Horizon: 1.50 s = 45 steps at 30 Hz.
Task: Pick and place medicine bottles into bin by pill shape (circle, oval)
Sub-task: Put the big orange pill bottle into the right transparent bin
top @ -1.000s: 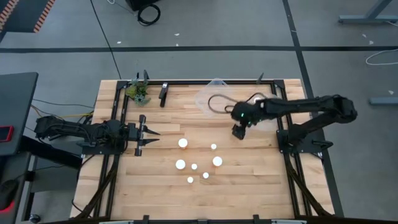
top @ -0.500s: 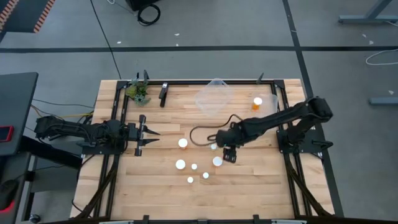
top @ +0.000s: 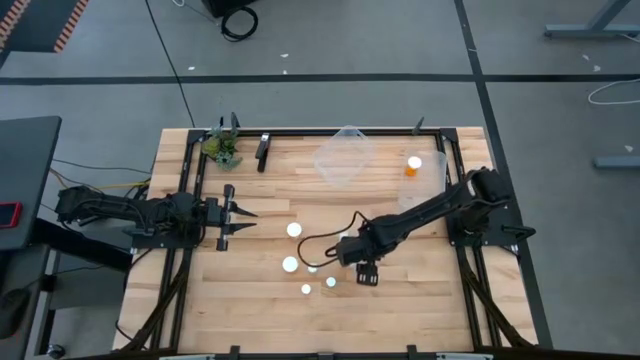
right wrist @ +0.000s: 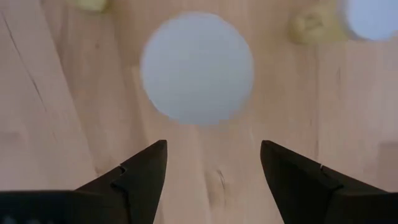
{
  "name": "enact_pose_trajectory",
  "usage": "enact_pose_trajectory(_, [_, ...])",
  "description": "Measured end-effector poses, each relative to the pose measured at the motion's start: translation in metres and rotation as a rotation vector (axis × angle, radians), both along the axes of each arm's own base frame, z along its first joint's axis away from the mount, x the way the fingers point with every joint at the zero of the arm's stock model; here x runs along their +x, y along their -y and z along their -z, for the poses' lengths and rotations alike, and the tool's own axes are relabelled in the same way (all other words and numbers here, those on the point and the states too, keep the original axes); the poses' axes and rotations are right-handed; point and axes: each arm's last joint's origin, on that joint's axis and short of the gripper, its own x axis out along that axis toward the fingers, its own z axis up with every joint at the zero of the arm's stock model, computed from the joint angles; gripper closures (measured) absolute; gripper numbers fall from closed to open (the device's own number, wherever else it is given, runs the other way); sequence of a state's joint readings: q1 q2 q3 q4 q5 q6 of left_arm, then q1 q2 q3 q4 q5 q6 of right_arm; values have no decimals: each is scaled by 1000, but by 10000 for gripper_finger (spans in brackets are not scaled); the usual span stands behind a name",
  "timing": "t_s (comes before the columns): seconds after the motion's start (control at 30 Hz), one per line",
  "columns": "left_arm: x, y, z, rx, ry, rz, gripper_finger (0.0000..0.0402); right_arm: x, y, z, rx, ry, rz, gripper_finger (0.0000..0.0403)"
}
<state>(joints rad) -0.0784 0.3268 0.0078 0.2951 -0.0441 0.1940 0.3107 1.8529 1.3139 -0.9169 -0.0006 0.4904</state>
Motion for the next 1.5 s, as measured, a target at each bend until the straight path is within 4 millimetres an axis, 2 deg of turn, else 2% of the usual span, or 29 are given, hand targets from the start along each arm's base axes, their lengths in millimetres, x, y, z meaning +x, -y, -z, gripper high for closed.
enact_pose_trajectory(0.33, [0, 0, 0, 0, 0, 0, 294, 20, -8, 16, -45, 25, -48, 138])
enact_pose_trajectory(0.57, [0, 0, 0, 0, 0, 0, 294, 35, -12, 14, -57, 59, -92, 138])
enact_pose_trajectory(1.03, [0, 0, 0, 0, 0, 0, 294, 37, -12, 14, -86, 99, -97, 140])
enact_pose_trajectory(1.5, [0, 0, 0, 0, -1, 0, 294, 35, -11, 10, -90, 99, -110, 186])
